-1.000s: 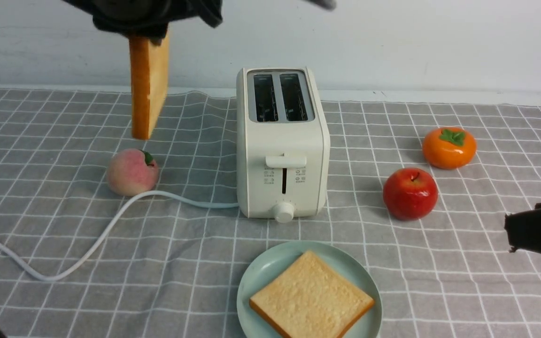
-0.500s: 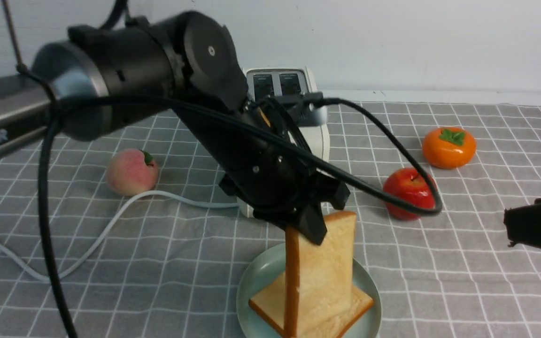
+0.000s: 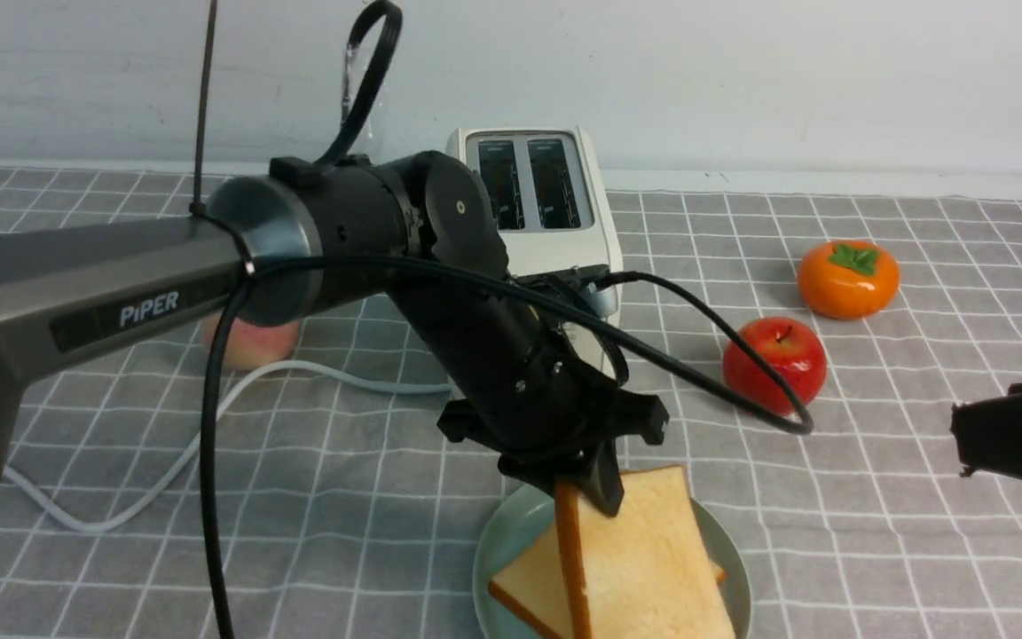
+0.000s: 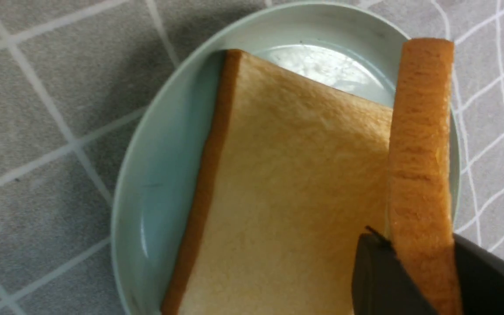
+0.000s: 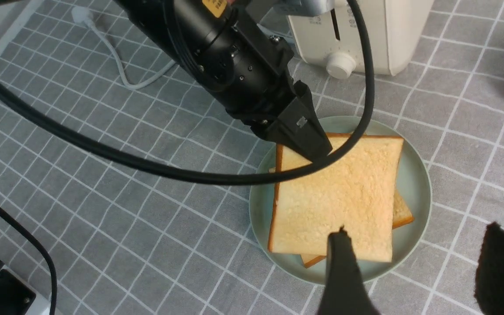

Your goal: Take toasted bread from bread machine on grey coffee table place on plate.

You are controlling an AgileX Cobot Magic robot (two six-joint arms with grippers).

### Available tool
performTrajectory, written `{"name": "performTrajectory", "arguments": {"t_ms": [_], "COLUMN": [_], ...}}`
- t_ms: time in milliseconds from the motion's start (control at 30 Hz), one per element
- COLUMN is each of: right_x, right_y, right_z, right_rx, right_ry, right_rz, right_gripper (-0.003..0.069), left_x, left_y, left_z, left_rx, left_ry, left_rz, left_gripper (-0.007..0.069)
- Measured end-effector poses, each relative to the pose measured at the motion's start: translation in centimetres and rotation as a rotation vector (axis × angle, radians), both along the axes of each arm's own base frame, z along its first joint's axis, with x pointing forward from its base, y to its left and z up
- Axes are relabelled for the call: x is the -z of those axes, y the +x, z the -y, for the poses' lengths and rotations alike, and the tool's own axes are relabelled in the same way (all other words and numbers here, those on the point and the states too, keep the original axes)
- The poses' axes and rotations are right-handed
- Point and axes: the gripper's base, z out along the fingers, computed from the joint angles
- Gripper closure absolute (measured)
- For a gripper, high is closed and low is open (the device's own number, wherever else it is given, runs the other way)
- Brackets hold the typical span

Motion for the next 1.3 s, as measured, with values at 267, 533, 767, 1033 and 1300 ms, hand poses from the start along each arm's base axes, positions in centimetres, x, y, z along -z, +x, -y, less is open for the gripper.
{"name": "performTrajectory", "arguments": {"t_ms": [267,533,767,1033,1300], "right_x": [0.0,0.0,-0.2,-0.3,-0.6], "right_y": [0.0,0.1,0.3,0.5,-0.1], "right_z": [0.0,0.1,0.1,0.2,0.3], "right_rx": [0.0,0.008,0.028,0.045,0.049], "right_ry": [0.0,-0.001,0.004,0.009,0.002], "right_rz": [0.0,0.009,0.033,0.053,0.081], "right_gripper": [0.0261,0.0401,0.0655,0.0678,0.0676], "left_x": [0.2,-1.5,-4.2,-6.7,-8.1], "left_y": [0.2,0.2,0.0,-0.8,-1.6], "left_z": [-0.5,-1.8,-4.1,-5.6,-6.3], "left_rx": [0.006,-0.02,-0.137,-0.194,-0.203], "left_ry": [0.062,0.154,0.296,0.343,0.357], "left_rz": [0.037,0.12,0.223,0.278,0.289], "left_gripper": [0.0154,0.0066,0.0066,0.0072,0.0199]}}
